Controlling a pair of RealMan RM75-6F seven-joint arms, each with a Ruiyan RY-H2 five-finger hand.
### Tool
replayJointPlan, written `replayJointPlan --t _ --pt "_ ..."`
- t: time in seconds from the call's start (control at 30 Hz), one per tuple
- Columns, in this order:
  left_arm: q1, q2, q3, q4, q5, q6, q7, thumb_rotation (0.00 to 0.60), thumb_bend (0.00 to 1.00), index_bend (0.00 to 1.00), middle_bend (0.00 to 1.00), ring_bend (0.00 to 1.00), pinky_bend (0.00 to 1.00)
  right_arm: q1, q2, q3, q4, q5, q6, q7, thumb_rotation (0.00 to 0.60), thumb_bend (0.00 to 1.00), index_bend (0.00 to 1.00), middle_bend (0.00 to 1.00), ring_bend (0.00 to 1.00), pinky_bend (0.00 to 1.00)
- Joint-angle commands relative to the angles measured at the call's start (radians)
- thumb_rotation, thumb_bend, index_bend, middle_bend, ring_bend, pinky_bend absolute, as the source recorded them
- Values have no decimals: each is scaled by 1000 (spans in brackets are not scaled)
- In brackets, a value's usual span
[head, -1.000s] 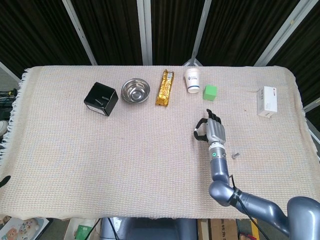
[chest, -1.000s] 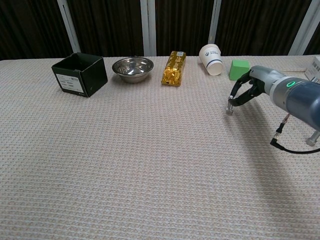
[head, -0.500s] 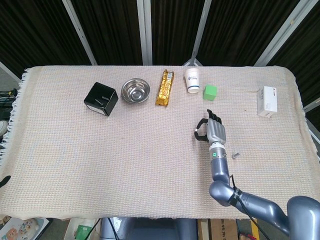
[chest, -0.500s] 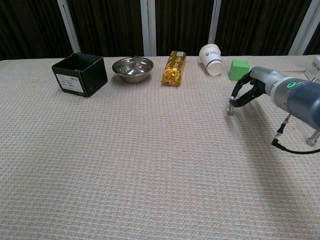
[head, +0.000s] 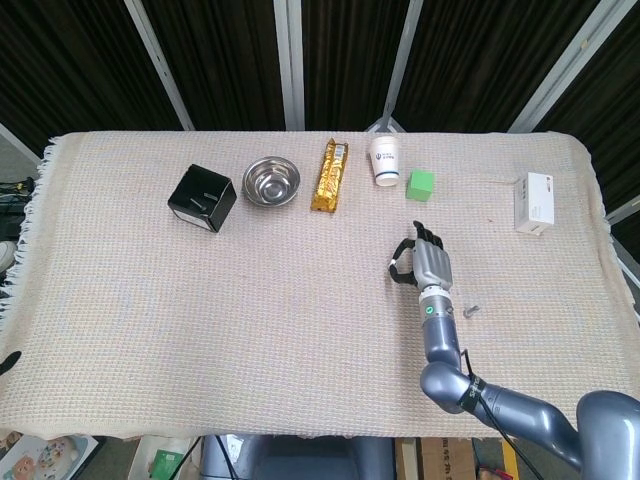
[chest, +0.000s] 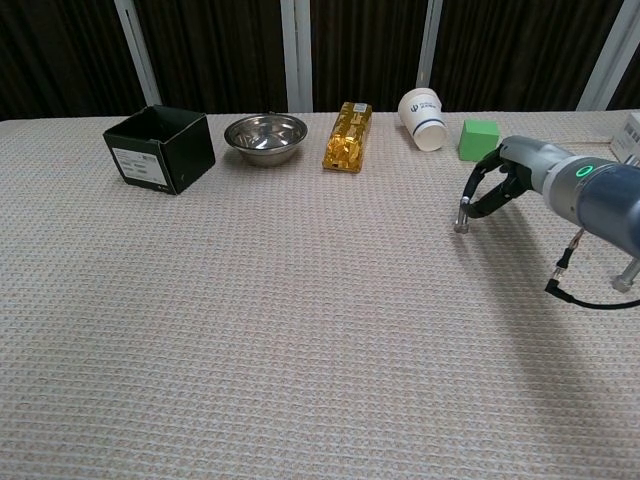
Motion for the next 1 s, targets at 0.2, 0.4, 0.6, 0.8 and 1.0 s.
replayJointPlan --t 0.2,0.4,0.6,0.8,1.0 --pt "1 0 0 0 0 1 -1 600 43 137 110 9 9 2 8 -3 -10 -1 -2 -1 600 381 490 0 0 0" --pt "0 -1 1 0 2 0 2 600 42 137 110 9 9 4 17 -11 -17 5 -8 -9 600 376 465 0 0 0" --pt "0 -1 -1 1 -1 2 2 600 42 137 110 9 9 5 42 -24 -46 20 -26 -30 600 298 406 0 0 0" --pt "-4 -4 -1 3 -2 -4 8 600 42 136 110 9 9 -21 109 20 -161 -30 5 33 600 287 399 0 0 0" --pt "-6 -6 3 0 8 -7 10 600 42 136 110 10 9 -111 262 31 -417 -145 93 84 600 287 399 0 0 0"
